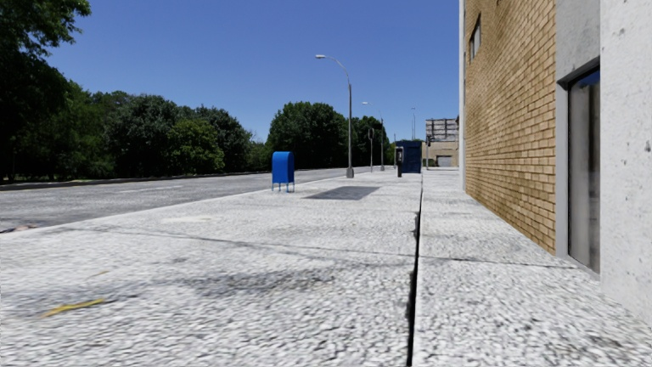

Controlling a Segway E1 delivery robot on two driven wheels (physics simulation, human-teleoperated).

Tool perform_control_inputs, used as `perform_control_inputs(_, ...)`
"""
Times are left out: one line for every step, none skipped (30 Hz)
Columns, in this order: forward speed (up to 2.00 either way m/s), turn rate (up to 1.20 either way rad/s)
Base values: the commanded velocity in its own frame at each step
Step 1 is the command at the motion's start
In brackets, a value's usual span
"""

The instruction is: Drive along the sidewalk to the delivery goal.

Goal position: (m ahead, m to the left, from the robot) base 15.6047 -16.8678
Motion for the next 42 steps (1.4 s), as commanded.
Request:
perform_control_inputs(1.44,0.00)
perform_control_inputs(1.44,0.00)
perform_control_inputs(1.44,0.00)
perform_control_inputs(1.44,0.00)
perform_control_inputs(1.44,0.00)
perform_control_inputs(1.44,0.00)
perform_control_inputs(1.44,0.00)
perform_control_inputs(1.44,0.00)
perform_control_inputs(1.44,0.00)
perform_control_inputs(1.44,0.00)
perform_control_inputs(1.44,0.00)
perform_control_inputs(1.44,0.00)
perform_control_inputs(1.44,0.00)
perform_control_inputs(1.44,0.00)
perform_control_inputs(1.44,0.00)
perform_control_inputs(1.44,0.00)
perform_control_inputs(1.44,0.00)
perform_control_inputs(1.44,0.00)
perform_control_inputs(1.44,0.00)
perform_control_inputs(1.44,0.00)
perform_control_inputs(1.44,0.00)
perform_control_inputs(1.44,0.00)
perform_control_inputs(1.44,0.00)
perform_control_inputs(1.44,0.00)
perform_control_inputs(1.44,0.00)
perform_control_inputs(1.44,0.00)
perform_control_inputs(1.44,0.00)
perform_control_inputs(1.44,0.00)
perform_control_inputs(1.44,0.00)
perform_control_inputs(1.44,0.00)
perform_control_inputs(1.44,0.00)
perform_control_inputs(1.44,0.00)
perform_control_inputs(1.44,-0.01)
perform_control_inputs(1.44,-0.09)
perform_control_inputs(1.44,-0.18)
perform_control_inputs(1.44,-0.23)
perform_control_inputs(1.44,-0.23)
perform_control_inputs(1.44,-0.34)
perform_control_inputs(1.44,-0.48)
perform_control_inputs(1.44,-0.70)
perform_control_inputs(1.44,-0.70)
perform_control_inputs(1.44,-0.81)
